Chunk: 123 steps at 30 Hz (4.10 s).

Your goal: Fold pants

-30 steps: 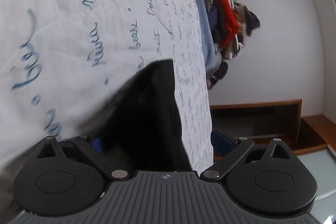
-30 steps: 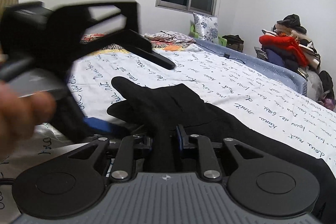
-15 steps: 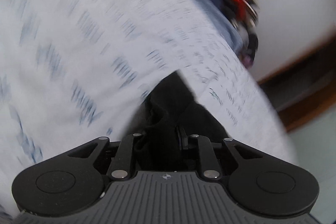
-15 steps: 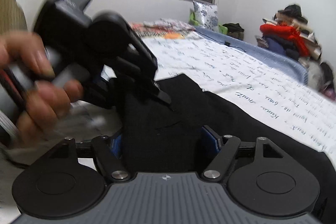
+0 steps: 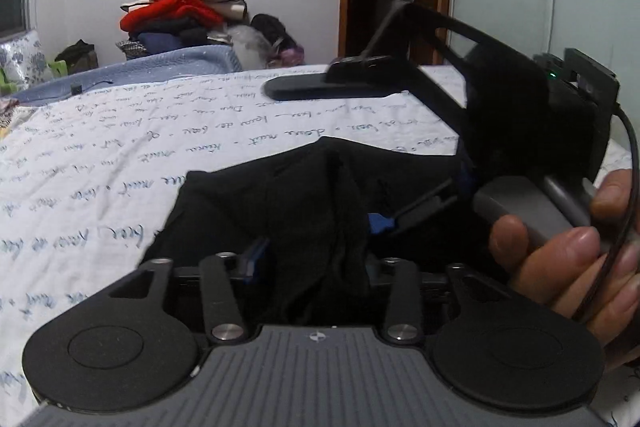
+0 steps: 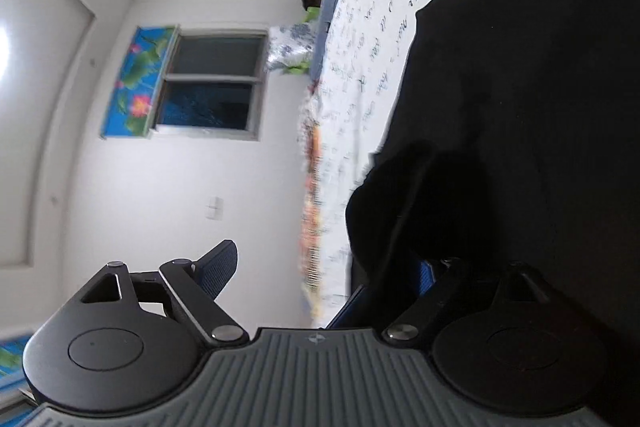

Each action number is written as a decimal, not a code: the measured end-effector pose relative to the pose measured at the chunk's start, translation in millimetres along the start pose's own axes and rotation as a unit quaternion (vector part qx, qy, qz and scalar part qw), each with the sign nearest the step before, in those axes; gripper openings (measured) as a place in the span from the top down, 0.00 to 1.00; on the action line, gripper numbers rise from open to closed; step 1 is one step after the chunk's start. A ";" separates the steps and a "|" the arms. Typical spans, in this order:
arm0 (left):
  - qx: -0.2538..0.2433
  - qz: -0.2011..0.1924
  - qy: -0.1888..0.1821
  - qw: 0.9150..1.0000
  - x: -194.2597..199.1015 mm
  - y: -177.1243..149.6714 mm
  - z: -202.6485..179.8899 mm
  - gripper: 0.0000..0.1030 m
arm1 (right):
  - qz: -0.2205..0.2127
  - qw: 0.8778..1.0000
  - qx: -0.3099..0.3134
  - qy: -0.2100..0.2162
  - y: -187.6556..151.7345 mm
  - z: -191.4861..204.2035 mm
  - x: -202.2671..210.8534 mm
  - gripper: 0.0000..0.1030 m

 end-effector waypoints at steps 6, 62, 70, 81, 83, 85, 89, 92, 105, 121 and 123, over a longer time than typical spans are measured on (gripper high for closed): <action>0.052 -0.046 -0.054 0.996 48.2 2.1 14.3 0.41 | 0.031 0.988 0.100 -0.110 -22.1 8.2 -14.0 0.18; -0.116 0.030 0.113 0.986 -19.9 -45.6 -96.0 0.76 | -0.065 0.977 0.104 -0.172 39.2 -56.1 272.0 0.84; -0.107 0.030 0.108 0.988 -21.5 -45.2 -94.2 0.76 | -0.104 0.991 0.042 -0.074 20.4 -18.3 319.8 0.23; -0.109 0.026 0.126 0.986 -19.8 -44.3 -92.8 0.67 | -0.049 0.969 0.133 -0.201 -8.3 -23.0 283.2 0.80; -0.111 0.024 0.133 0.985 -19.1 -44.1 -92.8 0.64 | -0.044 0.966 0.147 -0.210 -7.4 -21.9 283.6 0.87; -0.113 0.023 0.134 0.984 -18.1 -43.7 -93.5 0.63 | -0.048 0.964 0.161 -0.205 -3.8 -10.9 287.6 0.90; -0.122 0.028 0.116 0.985 -20.4 -45.4 -98.7 0.75 | -0.054 0.961 0.165 -0.215 3.8 -19.2 305.0 0.90; -0.126 0.032 0.109 0.986 -22.3 -45.7 -99.8 0.78 | -0.049 0.966 0.133 -0.215 -0.3 -51.1 304.9 0.90; -0.092 0.102 -0.011 0.990 22.1 -30.5 -97.0 0.54 | -0.187 0.956 0.150 -0.168 31.0 18.7 353.0 0.81; 0.053 0.040 -0.004 0.998 -95.5 14.8 -89.9 0.52 | -0.146 0.951 0.163 -0.216 65.1 -42.0 243.8 0.60; 0.035 0.035 0.005 0.999 -93.7 12.3 -92.8 0.52 | -0.145 0.957 0.143 -0.208 66.1 -48.1 250.9 0.69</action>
Point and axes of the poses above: each gripper's, at about its wrist camera, not at the fingertips, and x roughly against the way its jaws point, z to its left, y to its top, the point moved 10 cm from there along -x, roughly the way its jaws point
